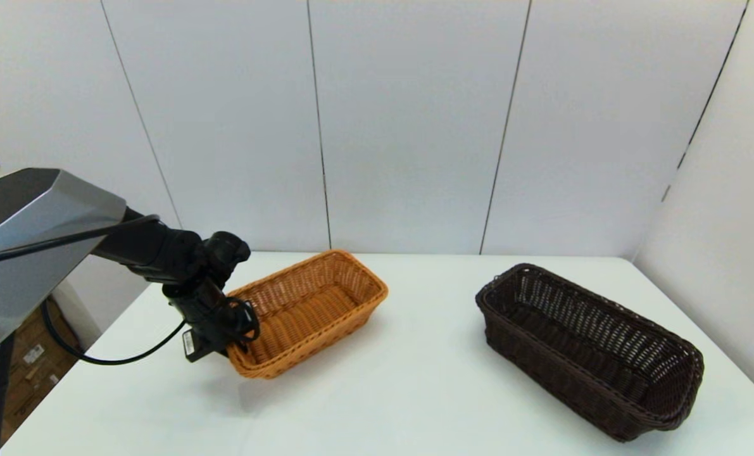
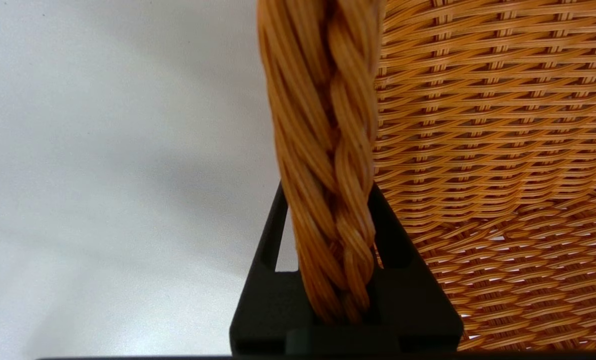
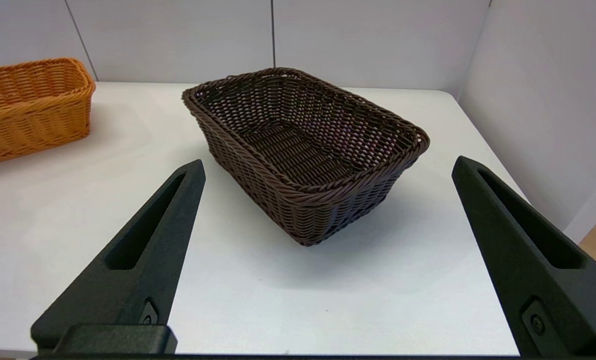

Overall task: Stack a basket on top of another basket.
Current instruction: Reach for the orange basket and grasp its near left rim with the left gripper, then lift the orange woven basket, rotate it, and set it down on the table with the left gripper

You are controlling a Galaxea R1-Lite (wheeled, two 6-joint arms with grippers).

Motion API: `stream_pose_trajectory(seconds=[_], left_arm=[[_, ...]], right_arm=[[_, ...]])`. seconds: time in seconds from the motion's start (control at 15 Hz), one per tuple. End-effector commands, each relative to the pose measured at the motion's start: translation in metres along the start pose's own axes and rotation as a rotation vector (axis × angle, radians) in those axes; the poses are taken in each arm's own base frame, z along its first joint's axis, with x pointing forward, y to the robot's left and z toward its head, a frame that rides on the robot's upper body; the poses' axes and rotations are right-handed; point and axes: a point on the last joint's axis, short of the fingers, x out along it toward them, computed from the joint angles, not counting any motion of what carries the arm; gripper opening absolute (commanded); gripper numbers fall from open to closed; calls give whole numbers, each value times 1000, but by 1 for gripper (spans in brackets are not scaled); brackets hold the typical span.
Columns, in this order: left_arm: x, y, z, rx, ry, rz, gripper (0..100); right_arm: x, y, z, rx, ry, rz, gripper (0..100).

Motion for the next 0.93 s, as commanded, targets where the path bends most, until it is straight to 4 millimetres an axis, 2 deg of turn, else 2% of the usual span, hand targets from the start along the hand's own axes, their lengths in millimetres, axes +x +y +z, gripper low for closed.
stream_pose_trajectory(seconds=[0.07,0.4,0.53,0.8,0.93], left_arm=[[-21,-2,-1,12,-13,-67,0],[-64,-5,-9,125,-6,-244,0],[-73,-4,-11,158,-6,-282,0],[-76,-4,-25,279,46,-339,0],[-69,-8,-38,382,84,-349,0]], right_arm=[[0,0,0,0,1,2,100],[0,0,0,0,1,0,100],[0,0,0,0,1,2,100],[0,0,0,0,1,0,100],[0,0,0,0,1,0,100]])
